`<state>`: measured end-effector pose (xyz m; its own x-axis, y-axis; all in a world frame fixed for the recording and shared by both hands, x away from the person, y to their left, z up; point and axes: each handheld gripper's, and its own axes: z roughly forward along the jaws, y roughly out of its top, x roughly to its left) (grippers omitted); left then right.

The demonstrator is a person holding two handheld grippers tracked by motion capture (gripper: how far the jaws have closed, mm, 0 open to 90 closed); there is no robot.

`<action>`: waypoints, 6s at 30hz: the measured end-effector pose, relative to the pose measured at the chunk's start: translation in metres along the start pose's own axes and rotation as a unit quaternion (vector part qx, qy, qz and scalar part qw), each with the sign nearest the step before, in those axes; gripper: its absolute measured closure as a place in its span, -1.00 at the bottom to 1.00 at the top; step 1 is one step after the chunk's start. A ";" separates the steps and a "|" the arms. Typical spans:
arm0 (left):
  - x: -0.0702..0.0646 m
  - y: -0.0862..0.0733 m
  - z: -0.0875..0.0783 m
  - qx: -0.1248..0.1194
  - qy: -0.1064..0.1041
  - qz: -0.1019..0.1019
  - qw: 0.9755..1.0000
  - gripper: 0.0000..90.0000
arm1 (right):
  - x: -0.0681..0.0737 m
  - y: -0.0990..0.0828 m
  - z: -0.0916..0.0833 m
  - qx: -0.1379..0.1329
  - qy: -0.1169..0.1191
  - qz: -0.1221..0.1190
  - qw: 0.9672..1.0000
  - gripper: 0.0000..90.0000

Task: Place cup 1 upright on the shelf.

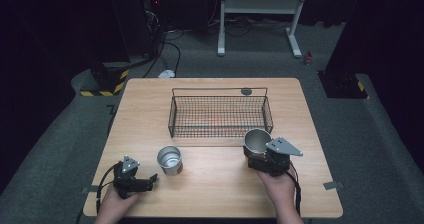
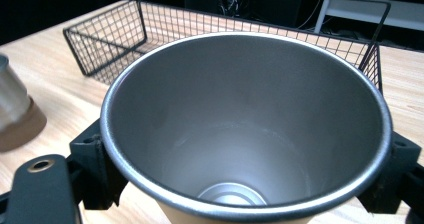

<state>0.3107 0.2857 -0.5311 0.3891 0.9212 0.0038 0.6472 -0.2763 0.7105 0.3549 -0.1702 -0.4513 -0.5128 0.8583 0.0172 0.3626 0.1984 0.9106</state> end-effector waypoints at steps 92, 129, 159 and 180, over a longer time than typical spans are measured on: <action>0.000 0.002 0.003 0.000 -0.006 0.004 1.000 -0.99 | -0.028 0.107 0.126 -0.001 -0.068 0.041 0.997 -0.70; 0.000 0.002 0.003 0.000 -0.005 0.003 1.000 -0.99 | -0.026 0.073 0.153 0.066 -0.072 0.050 0.994 -0.70; 0.000 0.002 0.003 0.000 -0.005 0.003 1.000 -0.99 | -0.024 0.065 0.164 0.089 -0.072 0.048 0.992 -0.70; 0.000 0.002 0.002 0.000 -0.006 0.004 1.000 -0.99 | -0.023 0.060 0.163 0.095 -0.072 0.049 0.992 -0.70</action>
<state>0.3140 0.2846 -0.5311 0.4011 0.9160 0.0009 0.6449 -0.2831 0.7099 0.5154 -0.1008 -0.4643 -0.3566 0.9338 0.0295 0.5517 0.1850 0.8133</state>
